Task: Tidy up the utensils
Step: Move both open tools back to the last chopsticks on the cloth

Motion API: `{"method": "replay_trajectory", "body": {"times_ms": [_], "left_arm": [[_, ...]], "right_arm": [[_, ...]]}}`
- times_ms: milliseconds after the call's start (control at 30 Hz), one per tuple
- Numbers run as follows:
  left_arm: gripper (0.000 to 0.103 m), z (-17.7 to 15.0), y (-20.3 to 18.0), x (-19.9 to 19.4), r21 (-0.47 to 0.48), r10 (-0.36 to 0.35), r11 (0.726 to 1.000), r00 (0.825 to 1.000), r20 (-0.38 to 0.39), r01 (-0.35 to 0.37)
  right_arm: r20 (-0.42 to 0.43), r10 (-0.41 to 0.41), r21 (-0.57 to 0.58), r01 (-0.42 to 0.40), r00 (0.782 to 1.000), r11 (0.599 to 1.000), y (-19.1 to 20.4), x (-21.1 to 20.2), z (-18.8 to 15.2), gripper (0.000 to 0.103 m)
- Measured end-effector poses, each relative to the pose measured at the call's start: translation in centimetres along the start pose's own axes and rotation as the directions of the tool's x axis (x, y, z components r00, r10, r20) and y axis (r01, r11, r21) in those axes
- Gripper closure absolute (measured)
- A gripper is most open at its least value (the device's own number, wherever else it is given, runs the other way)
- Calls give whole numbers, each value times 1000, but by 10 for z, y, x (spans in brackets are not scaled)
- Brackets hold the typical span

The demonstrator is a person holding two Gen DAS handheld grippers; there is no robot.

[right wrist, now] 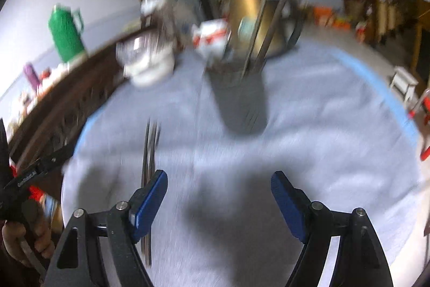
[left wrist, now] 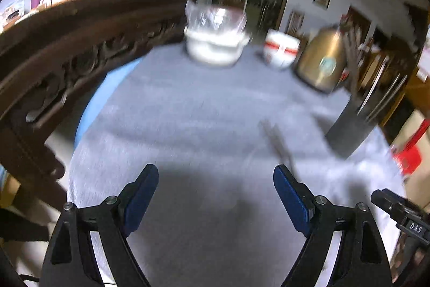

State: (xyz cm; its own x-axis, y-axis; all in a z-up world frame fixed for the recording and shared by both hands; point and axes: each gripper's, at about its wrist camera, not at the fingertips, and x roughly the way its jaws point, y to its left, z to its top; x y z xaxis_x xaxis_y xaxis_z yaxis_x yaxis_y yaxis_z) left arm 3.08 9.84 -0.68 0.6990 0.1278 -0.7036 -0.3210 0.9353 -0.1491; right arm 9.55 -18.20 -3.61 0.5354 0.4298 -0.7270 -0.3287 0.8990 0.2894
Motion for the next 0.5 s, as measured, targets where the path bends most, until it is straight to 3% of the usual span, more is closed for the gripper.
{"method": "replay_trajectory", "body": {"times_ms": [167,367,433,500], "left_arm": [[15,-12,11,10,-3,24,1000,999,-46,-25],[15,-20,13,13,-22,36,999,997,-69,-37],[15,-22,13,11,-21,41,999,996,-73,-42],[15,-23,14,12,-15,44,999,996,-77,-45]], "right_arm": [[-123,33,-39,-38,992,999,14,26,-2,21],[-187,48,-123,-72,981,990,49,48,13,22],[-206,48,-135,-77,977,988,57,59,20,28],[-228,46,-140,-79,973,987,63,69,26,53]]}}
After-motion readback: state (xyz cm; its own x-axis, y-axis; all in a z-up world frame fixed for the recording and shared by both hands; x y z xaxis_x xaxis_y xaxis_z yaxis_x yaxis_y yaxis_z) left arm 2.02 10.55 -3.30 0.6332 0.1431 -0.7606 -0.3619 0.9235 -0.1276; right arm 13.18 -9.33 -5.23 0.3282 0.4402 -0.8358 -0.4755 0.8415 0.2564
